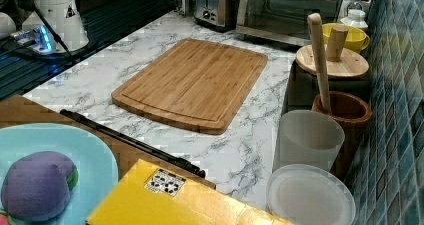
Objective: Turn on the toaster.
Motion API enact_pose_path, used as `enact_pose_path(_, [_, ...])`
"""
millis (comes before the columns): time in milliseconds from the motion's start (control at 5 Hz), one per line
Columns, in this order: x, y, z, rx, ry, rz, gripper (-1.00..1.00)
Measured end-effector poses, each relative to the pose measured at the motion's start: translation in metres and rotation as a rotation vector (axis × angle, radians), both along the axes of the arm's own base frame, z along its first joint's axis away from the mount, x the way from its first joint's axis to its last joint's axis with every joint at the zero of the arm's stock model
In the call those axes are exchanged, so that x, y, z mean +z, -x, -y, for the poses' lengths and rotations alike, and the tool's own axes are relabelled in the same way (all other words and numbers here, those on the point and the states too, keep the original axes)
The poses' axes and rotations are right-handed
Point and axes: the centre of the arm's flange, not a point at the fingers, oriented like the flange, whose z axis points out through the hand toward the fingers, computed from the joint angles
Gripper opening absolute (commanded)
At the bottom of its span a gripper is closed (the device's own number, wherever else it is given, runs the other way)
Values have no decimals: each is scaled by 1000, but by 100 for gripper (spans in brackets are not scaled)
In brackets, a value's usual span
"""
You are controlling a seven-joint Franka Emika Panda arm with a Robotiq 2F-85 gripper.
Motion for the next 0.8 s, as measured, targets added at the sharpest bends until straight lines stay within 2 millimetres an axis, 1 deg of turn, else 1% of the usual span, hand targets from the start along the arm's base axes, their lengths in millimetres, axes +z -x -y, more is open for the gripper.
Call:
enact_pose_path(200, [-13,3,-10,-34,8,-24,-100])
enact_pose_path(400, [-33,7,-16,-117,40,-94,-100])
enact_pose_path(600, [-47,2,-13,-166,51,-127,-100])
enact_pose_path(800, [-53,-5,-5,-180,59,-133,-100])
